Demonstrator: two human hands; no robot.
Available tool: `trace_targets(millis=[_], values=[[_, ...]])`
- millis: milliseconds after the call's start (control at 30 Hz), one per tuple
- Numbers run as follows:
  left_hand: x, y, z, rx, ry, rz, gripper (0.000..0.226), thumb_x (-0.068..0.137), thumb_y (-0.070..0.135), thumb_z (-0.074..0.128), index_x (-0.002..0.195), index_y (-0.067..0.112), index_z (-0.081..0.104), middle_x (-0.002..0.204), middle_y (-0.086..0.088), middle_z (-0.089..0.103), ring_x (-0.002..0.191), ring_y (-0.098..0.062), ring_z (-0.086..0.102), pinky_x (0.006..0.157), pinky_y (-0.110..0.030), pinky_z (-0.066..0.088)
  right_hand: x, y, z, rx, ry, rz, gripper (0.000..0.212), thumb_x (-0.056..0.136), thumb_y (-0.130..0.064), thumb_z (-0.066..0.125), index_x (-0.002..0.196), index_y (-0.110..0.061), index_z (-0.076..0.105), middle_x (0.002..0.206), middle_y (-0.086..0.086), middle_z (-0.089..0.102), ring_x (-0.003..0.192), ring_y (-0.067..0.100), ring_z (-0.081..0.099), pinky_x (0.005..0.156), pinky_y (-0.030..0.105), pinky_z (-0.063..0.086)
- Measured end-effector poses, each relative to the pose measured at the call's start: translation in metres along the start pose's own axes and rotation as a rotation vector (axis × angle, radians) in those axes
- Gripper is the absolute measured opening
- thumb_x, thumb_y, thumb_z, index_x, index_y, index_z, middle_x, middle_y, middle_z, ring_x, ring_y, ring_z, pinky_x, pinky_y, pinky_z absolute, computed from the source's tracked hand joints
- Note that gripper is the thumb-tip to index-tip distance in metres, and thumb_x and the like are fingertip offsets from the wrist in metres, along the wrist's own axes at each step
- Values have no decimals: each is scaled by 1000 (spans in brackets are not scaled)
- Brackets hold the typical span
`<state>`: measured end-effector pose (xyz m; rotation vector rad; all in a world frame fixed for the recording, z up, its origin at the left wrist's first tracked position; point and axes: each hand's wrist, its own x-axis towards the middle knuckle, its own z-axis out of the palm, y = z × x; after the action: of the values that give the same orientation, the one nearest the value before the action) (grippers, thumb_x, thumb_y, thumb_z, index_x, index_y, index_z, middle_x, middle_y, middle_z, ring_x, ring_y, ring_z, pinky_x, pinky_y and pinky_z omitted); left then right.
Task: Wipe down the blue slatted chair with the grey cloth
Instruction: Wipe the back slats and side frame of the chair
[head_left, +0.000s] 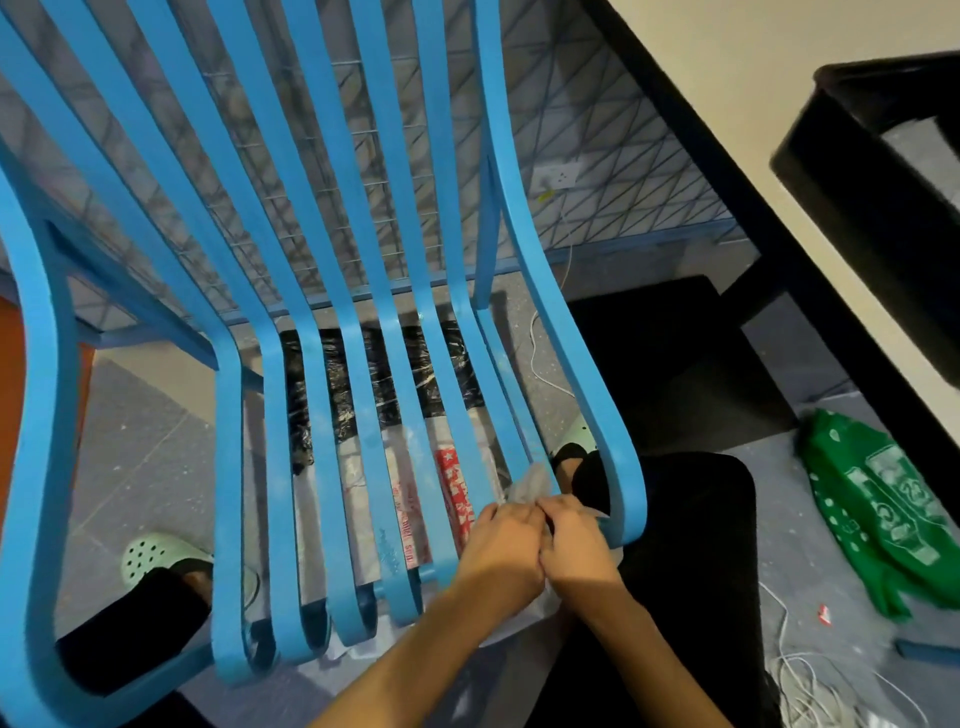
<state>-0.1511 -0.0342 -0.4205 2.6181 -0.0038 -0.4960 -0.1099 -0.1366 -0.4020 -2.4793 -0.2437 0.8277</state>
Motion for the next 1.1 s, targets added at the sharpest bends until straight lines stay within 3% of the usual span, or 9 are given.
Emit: trace_targets(millis=[100, 233, 300, 467, 533, 667, 733, 900, 1100], values=[[-6, -6, 9, 22, 37, 36, 64, 86, 31, 29, 145, 9, 42, 143, -9, 51, 134, -27, 45, 114, -42, 29, 1, 2, -2, -20, -52, -31, 50, 93, -3, 49, 142, -3, 42, 141, 17, 47, 131, 26, 45, 106, 18, 24], [15, -12, -7, 202, -152, -38, 67, 99, 26, 40, 156, 13, 6, 164, -2, 1, 151, -24, -5, 119, -50, -5, 4, 1, 3, 15, -5, -71, 54, 96, -18, 37, 149, -8, 32, 153, 11, 37, 140, 18, 36, 104, 2, 11], [30, -21, -21, 267, -137, -51, 68, 98, 29, 40, 156, 16, 7, 164, 1, 1, 150, -26, -7, 118, -54, -5, 8, -1, 9, -114, -51, -109, 61, 94, -24, 26, 154, -12, 22, 160, 8, 21, 139, 20, 37, 109, 13, 22], [36, -47, -45, 384, -196, 65, 67, 99, 34, 39, 156, 19, 7, 164, 3, 2, 150, -32, -4, 119, -58, 2, 35, -5, 12, -288, 22, -149, 50, 95, -5, 45, 143, -16, 44, 144, 13, 33, 127, 30, 42, 104, 39, 40], [31, -48, -51, 246, -178, 68, 58, 97, 29, 43, 152, 19, 25, 160, 0, 25, 148, -31, 14, 119, -56, 9, 44, -6, 12, -307, 78, -186, 42, 93, -3, 48, 133, -15, 53, 131, 12, 41, 119, 30, 45, 95, 44, 46], [20, -56, -63, -177, 10, -5, 40, 91, 23, 49, 131, 25, 52, 102, -4, 68, 95, -23, 62, 91, -41, 48, 55, -11, 15, -341, 160, -196, 33, 90, -5, 53, 120, -14, 62, 114, 17, 50, 102, 36, 49, 84, 48, 46], [12, -60, -64, -328, 55, -71, 43, 92, 25, 48, 135, 29, 52, 105, -2, 70, 90, -19, 64, 79, -38, 55, 63, -11, 16, -345, 188, -213, 32, 89, -5, 55, 117, -16, 64, 111, 15, 52, 99, 37, 51, 82, 50, 47], [-2, -50, -48, -390, 53, -135, 41, 96, 20, 49, 136, 24, 51, 137, 4, 55, 120, -16, 53, 105, -32, 43, 73, -35, 6, -213, 259, -253, 11, 97, -29, 45, 97, -26, 56, 109, 2, 50, 96, 22, 53, 85, 47, 45], [-26, -50, -11, -372, 239, -100, 51, 91, 14, 61, 140, 18, 49, 141, 1, 53, 128, -18, 51, 110, -21, 29, 78, -34, 15, -343, 153, -265, 46, 93, -3, 49, 136, -19, 50, 140, 8, 34, 124, 27, 35, 94, 37, 38]])
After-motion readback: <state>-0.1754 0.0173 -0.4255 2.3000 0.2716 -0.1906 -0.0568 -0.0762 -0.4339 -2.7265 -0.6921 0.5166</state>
